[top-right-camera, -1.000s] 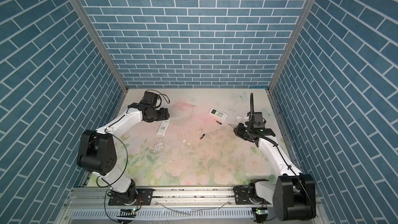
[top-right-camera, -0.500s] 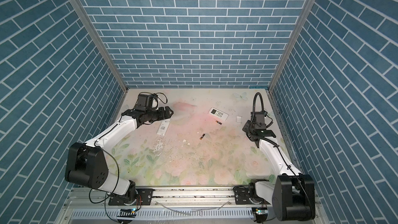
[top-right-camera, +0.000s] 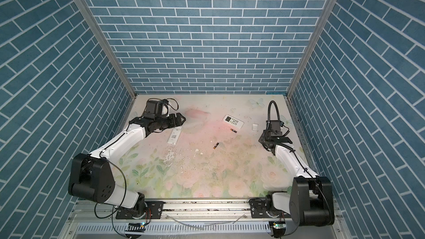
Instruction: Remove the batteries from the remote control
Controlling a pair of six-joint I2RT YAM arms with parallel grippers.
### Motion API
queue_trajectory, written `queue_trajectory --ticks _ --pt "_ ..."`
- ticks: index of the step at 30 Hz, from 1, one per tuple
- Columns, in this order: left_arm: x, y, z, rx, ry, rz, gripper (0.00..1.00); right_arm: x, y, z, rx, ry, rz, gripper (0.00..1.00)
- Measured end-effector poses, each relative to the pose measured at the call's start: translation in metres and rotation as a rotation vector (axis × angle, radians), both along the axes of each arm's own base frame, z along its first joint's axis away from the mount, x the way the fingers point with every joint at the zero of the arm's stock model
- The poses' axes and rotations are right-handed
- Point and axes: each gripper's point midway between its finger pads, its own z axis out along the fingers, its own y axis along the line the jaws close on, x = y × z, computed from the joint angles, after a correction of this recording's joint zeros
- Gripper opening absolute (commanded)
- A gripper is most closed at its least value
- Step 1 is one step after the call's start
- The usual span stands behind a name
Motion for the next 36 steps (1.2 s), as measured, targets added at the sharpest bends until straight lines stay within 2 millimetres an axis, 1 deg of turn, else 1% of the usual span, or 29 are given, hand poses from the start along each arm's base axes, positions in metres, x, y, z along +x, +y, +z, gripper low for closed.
queue_trajectory --ticks 6,11,16,21,23,26,28,30,32,36 --pt "-0.001 -0.002 0.001 -0.009 0.001 -0.009 0.93 -0.003 0.003 -0.002 0.029 0.003 -0.009 0.12" --pt "-0.002 -0.003 0.002 -0.013 -0.002 -0.013 0.93 -0.008 0.003 -0.004 0.042 0.000 -0.025 0.17" --pt "-0.003 -0.002 0.013 -0.018 -0.028 -0.016 0.93 -0.014 0.004 -0.004 0.057 -0.007 -0.035 0.19" --pt "-0.004 -0.003 0.023 -0.027 -0.057 -0.018 0.93 -0.016 0.005 -0.006 0.071 -0.013 -0.047 0.28" --pt "-0.005 -0.002 0.027 -0.030 -0.066 -0.019 0.93 -0.021 0.008 -0.011 0.089 0.008 -0.042 0.30" --pt "-0.009 -0.002 0.028 -0.030 -0.070 -0.019 0.93 -0.049 0.013 -0.037 0.107 0.128 -0.039 0.33" --pt "-0.011 -0.001 0.028 -0.030 -0.071 -0.019 0.93 -0.062 0.014 -0.048 0.110 0.188 -0.039 0.31" --pt "-0.012 -0.001 0.027 -0.030 -0.070 -0.020 0.93 -0.067 0.014 -0.052 0.116 0.210 -0.042 0.30" --pt "-0.014 0.000 0.027 -0.030 -0.071 -0.020 0.93 -0.068 0.014 -0.052 0.119 0.214 -0.047 0.29" --pt "-0.017 0.001 0.027 -0.029 -0.072 -0.020 0.93 -0.068 0.015 -0.053 0.123 0.215 -0.051 0.30"
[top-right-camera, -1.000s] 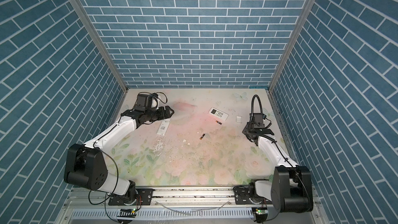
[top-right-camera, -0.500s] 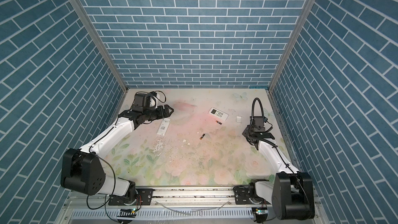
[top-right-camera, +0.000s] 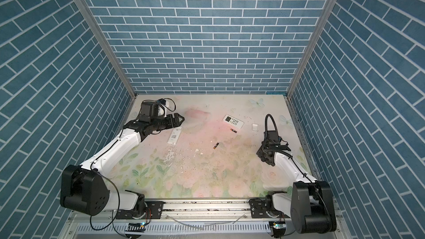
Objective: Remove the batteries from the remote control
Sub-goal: 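Lower the screwdriver and release it on the table with the right gripper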
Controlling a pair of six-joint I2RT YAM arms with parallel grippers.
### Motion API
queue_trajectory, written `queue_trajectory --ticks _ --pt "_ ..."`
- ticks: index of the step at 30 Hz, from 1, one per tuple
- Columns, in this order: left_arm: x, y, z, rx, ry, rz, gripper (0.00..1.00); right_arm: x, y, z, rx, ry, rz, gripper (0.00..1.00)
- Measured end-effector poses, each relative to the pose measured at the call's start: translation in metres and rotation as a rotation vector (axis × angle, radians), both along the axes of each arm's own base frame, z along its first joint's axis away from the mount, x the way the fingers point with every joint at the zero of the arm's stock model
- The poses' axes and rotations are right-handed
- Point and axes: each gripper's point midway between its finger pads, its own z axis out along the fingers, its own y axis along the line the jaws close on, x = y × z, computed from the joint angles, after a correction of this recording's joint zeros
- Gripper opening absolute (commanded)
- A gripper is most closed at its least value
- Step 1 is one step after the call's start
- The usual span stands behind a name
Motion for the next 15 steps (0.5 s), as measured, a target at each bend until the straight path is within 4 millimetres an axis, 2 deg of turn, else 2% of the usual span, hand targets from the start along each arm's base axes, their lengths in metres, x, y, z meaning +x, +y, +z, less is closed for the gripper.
queue_trajectory --ticks 8,10,15 --pt "-0.002 0.001 0.005 -0.003 -0.014 0.000 0.97 -0.006 0.002 -0.014 0.009 0.054 0.000 0.44" --pt "-0.002 0.001 0.005 -0.004 -0.014 0.000 0.99 -0.006 0.002 -0.015 0.011 0.057 0.001 0.45" --pt "-0.001 0.001 0.004 -0.021 -0.005 0.000 0.99 -0.006 0.002 -0.015 0.011 0.056 0.001 0.47"
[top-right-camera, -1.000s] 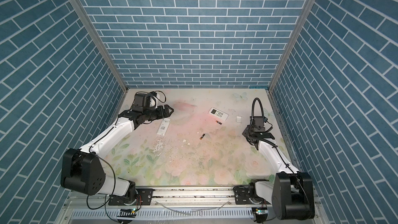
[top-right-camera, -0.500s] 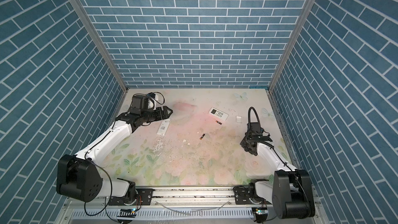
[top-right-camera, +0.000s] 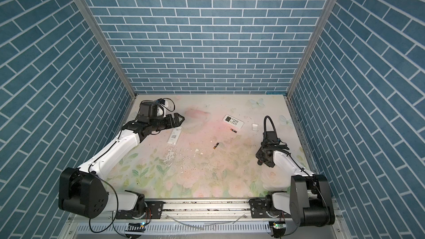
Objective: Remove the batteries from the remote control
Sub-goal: 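Lower the screwdriver and release it on the table with the right gripper, then move the open right gripper over the white LCD remote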
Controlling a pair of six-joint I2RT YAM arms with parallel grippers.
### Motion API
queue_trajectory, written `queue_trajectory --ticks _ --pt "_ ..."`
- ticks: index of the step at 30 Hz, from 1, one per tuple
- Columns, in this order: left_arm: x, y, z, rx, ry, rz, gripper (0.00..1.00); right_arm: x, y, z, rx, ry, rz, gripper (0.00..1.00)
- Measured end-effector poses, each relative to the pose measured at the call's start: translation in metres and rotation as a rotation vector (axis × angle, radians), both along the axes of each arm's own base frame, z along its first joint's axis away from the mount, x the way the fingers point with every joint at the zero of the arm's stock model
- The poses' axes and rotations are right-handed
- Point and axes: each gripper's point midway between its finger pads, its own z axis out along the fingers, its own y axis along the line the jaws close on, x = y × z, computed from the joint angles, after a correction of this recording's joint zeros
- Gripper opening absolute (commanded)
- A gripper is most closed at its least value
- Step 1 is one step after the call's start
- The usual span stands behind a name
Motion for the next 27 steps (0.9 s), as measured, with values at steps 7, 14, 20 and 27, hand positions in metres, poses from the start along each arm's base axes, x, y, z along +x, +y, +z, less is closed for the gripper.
queue_trajectory --ticks 7,14,20,27 --pt "0.006 0.004 -0.005 -0.014 0.015 0.023 1.00 -0.006 -0.001 0.002 -0.005 0.030 0.006 0.50" --pt "0.007 0.006 -0.005 -0.005 0.013 0.033 1.00 0.014 0.003 0.050 -0.012 -0.045 0.066 0.52" --pt "0.007 0.008 -0.005 0.002 0.010 0.042 0.99 0.028 0.009 0.087 -0.024 -0.094 0.157 0.51" --pt "0.001 0.008 -0.009 0.021 0.040 0.037 1.00 0.060 0.049 0.108 -0.066 -0.129 0.460 0.55"
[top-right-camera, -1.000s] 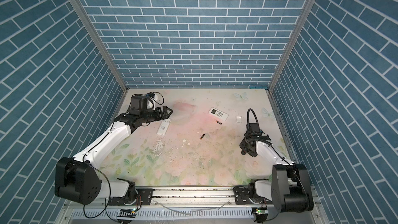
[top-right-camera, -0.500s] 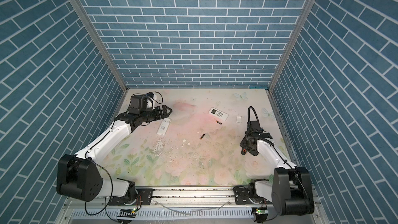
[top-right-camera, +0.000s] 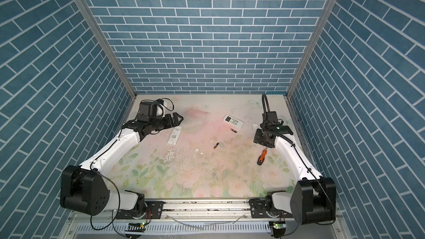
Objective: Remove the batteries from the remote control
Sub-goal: 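Move the open right gripper over the white LCD remote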
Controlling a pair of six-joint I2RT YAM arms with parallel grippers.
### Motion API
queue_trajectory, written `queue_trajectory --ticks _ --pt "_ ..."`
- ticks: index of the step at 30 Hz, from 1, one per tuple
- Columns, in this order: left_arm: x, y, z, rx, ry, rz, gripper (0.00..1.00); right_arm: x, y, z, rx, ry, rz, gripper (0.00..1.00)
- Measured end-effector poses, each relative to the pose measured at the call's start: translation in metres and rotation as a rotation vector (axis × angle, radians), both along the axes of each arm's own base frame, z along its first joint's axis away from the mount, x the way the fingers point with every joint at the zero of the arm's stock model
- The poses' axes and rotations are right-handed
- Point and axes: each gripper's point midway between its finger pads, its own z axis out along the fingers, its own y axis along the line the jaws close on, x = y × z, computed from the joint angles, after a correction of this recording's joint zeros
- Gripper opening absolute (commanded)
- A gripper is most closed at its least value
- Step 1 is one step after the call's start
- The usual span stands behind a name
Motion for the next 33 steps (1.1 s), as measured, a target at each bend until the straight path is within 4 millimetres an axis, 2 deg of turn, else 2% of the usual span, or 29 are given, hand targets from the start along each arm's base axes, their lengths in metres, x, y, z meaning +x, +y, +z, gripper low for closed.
queue_trajectory --ticks 4,6,11,17,22,28,33 --pt "-0.007 -0.003 -0.002 0.021 0.015 -0.013 1.00 0.025 0.036 -0.003 -0.045 -0.017 0.199 0.62" --pt "-0.010 -0.003 0.000 0.023 0.014 -0.017 1.00 0.045 0.055 -0.005 -0.063 -0.028 0.294 0.72" --pt "-0.018 -0.002 0.003 0.021 0.007 -0.020 1.00 0.093 0.085 -0.017 -0.104 -0.054 0.434 0.84" --pt "-0.024 -0.002 0.003 0.026 0.008 -0.027 1.00 0.130 0.103 -0.036 -0.151 -0.054 0.540 0.89" --pt "-0.024 -0.003 -0.001 0.033 0.018 -0.040 1.00 0.151 0.110 -0.043 -0.181 -0.063 0.603 0.89" --pt "-0.022 -0.006 -0.015 0.031 0.059 -0.052 1.00 0.165 0.116 -0.056 -0.203 -0.054 0.661 0.87" --pt "-0.021 -0.007 -0.016 0.028 0.065 -0.051 1.00 0.172 0.119 -0.077 -0.214 -0.021 0.698 0.86"
